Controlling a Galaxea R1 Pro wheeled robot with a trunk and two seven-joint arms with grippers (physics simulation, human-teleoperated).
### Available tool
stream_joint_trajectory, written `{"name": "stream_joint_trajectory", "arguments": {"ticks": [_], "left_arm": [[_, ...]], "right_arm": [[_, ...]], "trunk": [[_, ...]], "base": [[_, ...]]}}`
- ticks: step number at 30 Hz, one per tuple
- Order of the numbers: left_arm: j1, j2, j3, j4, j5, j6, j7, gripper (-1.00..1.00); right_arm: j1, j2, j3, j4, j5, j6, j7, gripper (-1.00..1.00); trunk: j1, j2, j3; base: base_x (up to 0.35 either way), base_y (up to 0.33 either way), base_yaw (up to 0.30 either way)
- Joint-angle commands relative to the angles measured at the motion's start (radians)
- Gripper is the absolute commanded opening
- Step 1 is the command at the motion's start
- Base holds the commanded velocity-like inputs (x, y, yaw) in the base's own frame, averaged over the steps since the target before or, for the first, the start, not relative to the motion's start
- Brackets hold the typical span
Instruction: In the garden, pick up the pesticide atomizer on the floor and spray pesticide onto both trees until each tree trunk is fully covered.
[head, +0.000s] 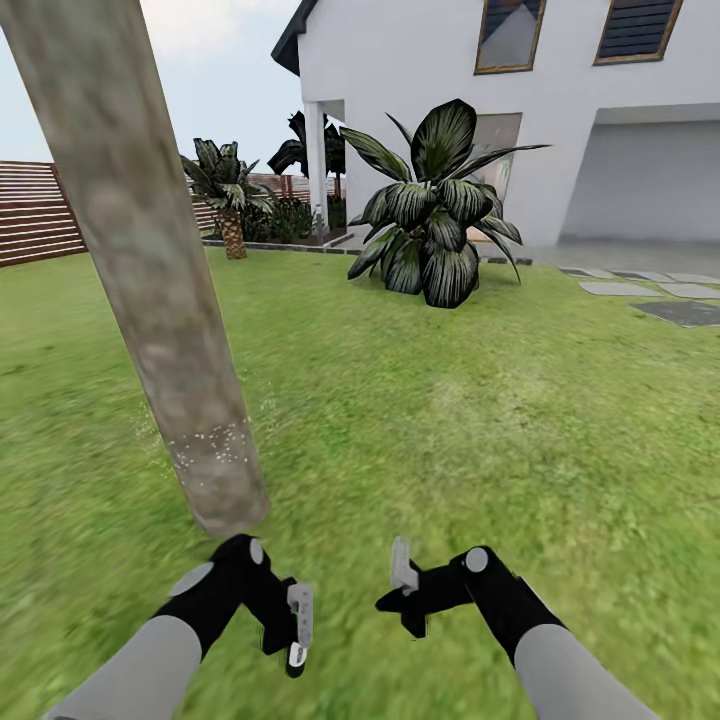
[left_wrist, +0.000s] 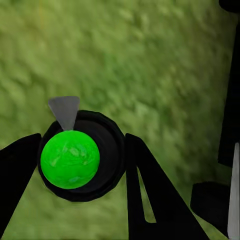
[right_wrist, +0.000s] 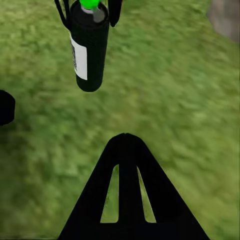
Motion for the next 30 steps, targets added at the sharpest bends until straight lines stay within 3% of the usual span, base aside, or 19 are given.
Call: {"name": "stream_joint_trajectory", "arguments": {"ticks": [1, 4, 7, 9, 16, 25, 30], "left_arm": [[0.0, -0.007, -0.002, -0.001, -0.002, 0.01, -0.005, -1.0], [0.0, -0.02, -0.011, 0.0, -0.004, 0.01, -0.005, -1.0], [0.0, -0.025, -0.06, 0.001, -0.003, 0.012, -0.004, -1.0], [0.001, -0.026, -0.071, 0.001, -0.003, 0.012, -0.003, -1.0], [0.0, -0.062, -0.075, -0.009, 0.002, 0.016, 0.006, -1.0], [-0.002, -0.087, -0.075, -0.014, 0.001, 0.025, 0.017, -1.0], [0.0, -0.094, -0.073, -0.009, -0.001, 0.027, 0.073, -1.0]], "right_arm": [[0.0, 0.005, 0.021, -0.001, 0.009, -0.01, 0.001, -1.0], [0.0, 0.019, 0.042, -0.011, 0.008, -0.009, 0.001, -1.0], [0.0, 0.023, 0.045, -0.043, 0.006, -0.006, 0.001, -1.0], [0.0, 0.024, 0.045, -0.049, 0.005, -0.005, 0.001, -1.0], [0.0, 0.026, 0.046, -0.05, 0.005, -0.005, 0.001, -1.0], [0.0, 0.026, 0.046, -0.054, 0.005, -0.005, 0.0, -1.0], [0.0, 0.026, 0.046, -0.065, 0.004, -0.005, 0.0, -1.0]], "trunk": [[0.0, 0.0, -0.001], [0.0, 0.0, -0.001], [0.0, 0.0, -0.001], [0.0, 0.0, -0.001], [0.0, 0.0, -0.001], [0.0, 0.0, -0.001], [0.0, 0.0, -0.001]], "base": [[0.0, 0.0, 0.0], [0.0, 0.0, 0.0], [0.0, 0.0, 0.0], [0.0, 0.0, 0.0], [0.0, 0.0, 0.0], [0.0, 0.0, 0.0], [0.0, 0.0, 0.0]]}}
